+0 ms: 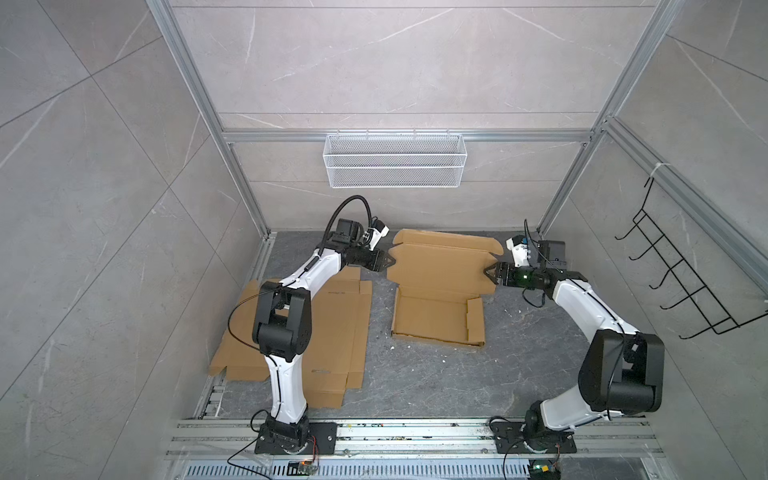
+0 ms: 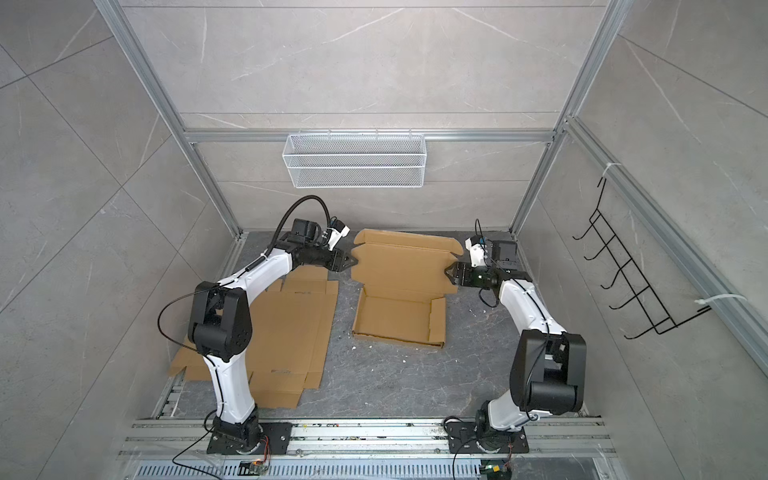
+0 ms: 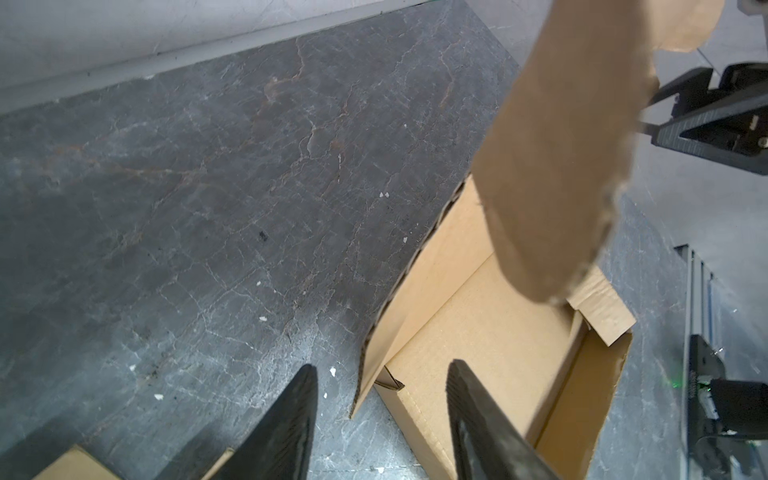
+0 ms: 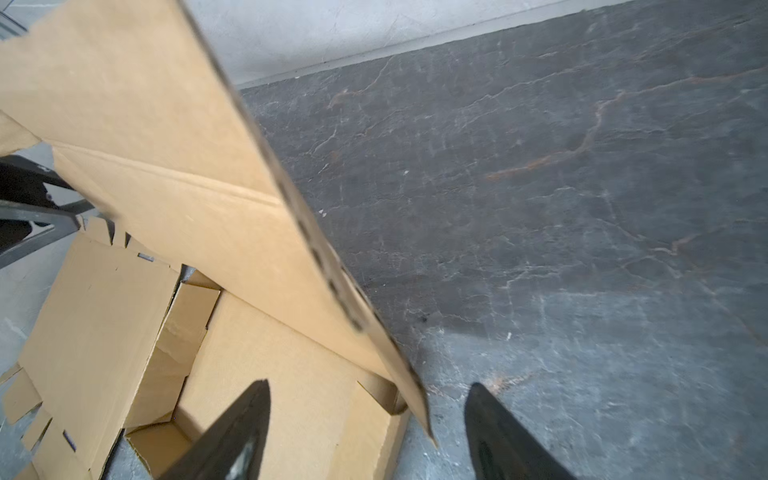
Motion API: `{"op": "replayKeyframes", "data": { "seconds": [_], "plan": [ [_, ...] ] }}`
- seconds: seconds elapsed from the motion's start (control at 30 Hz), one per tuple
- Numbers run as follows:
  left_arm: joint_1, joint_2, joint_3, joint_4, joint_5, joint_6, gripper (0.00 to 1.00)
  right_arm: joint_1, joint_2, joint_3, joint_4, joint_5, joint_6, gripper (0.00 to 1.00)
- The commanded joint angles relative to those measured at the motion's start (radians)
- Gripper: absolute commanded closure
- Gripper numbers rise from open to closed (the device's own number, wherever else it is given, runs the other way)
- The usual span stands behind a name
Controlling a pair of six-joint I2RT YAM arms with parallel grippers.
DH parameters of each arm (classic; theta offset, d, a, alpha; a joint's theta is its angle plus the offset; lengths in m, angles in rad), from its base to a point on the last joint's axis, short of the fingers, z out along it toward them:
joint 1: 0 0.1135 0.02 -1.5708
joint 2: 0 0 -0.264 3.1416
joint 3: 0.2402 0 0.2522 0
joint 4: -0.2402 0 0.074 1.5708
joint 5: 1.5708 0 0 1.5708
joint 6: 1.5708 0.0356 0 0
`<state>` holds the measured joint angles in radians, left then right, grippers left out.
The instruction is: Fold the paper box
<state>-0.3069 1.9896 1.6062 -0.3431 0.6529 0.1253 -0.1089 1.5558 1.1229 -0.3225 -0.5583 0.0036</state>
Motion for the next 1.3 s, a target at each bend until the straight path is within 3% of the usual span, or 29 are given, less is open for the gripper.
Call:
{"op": "replayKeyframes", "data": {
  "seconds": [0.0,0.47,0.97,1.27],
  "plan": [
    [0.005,0.011,0.034,0.031,0.056,0.015,0.52,0.016,0.019,0.029,0.009,-0.03,-0.037,0.27],
    [-0.013,0.048,0.049,0.092,0.103,-0.05,0.68,0.05,0.001,0.027,-0.041,0.012,-0.07,0.44],
    [-0.027,-0.002,-0.013,0.103,0.082,-0.069,1.0,0.103,-0.03,-0.003,-0.04,0.103,-0.06,0.68],
    [-0.092,-0.066,-0.1,0.217,-0.048,-0.175,1.0,0.177,-0.097,-0.083,0.044,0.249,0.045,0.85]
  ]
}}
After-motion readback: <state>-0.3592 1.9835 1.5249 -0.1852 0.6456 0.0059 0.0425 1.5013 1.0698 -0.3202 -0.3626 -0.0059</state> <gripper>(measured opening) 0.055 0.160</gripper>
